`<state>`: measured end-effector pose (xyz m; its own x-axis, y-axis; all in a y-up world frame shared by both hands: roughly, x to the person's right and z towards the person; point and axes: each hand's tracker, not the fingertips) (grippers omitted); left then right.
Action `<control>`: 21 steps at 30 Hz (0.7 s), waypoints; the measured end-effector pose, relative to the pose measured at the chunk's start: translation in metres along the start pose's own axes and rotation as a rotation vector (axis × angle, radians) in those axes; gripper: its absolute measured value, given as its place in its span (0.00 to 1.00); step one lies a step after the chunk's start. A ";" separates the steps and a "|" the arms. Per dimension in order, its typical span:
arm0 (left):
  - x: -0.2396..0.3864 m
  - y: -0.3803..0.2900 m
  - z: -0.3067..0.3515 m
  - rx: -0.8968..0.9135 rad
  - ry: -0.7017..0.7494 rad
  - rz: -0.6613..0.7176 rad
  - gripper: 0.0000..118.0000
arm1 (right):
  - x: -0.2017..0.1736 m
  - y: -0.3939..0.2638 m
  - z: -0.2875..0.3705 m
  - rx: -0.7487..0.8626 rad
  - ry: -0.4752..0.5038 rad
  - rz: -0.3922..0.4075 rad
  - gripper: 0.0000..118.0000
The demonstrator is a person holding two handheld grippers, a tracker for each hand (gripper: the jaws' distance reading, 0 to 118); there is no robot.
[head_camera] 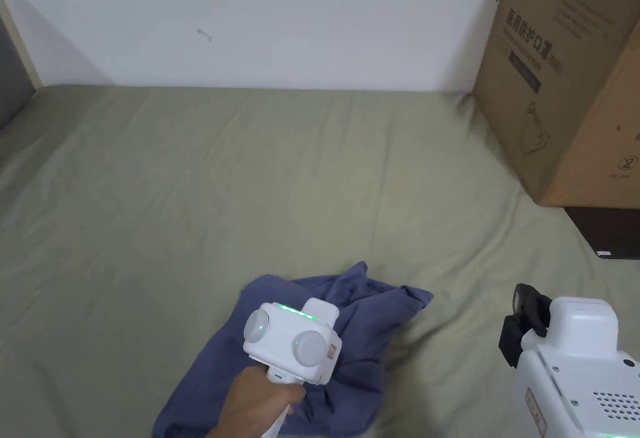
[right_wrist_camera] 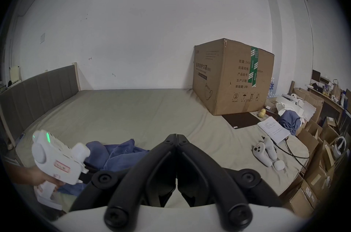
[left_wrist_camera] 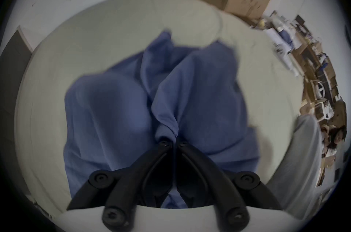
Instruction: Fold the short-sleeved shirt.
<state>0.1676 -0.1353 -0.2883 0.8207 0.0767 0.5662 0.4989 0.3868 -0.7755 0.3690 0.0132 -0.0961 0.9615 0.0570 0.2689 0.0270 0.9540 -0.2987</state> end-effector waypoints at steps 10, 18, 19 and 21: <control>-0.021 -0.001 0.070 0.268 -0.123 0.183 0.89 | -0.012 0.010 0.003 0.021 0.025 0.004 0.00; -0.045 -0.011 0.187 0.657 0.030 0.175 0.88 | -0.026 0.033 0.012 0.086 0.051 -0.010 0.00; -0.048 -0.015 0.200 0.691 0.064 0.172 0.88 | -0.028 0.036 0.014 0.097 0.057 -0.015 0.00; -0.054 -0.022 0.219 0.763 0.124 0.173 0.88 | -0.031 0.041 0.016 0.112 0.061 -0.021 0.00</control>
<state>0.0511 0.0531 -0.2405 0.9165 0.1076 0.3853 0.0698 0.9053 -0.4189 0.3356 0.0557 -0.1022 0.9760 0.0221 0.2168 0.0197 0.9818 -0.1890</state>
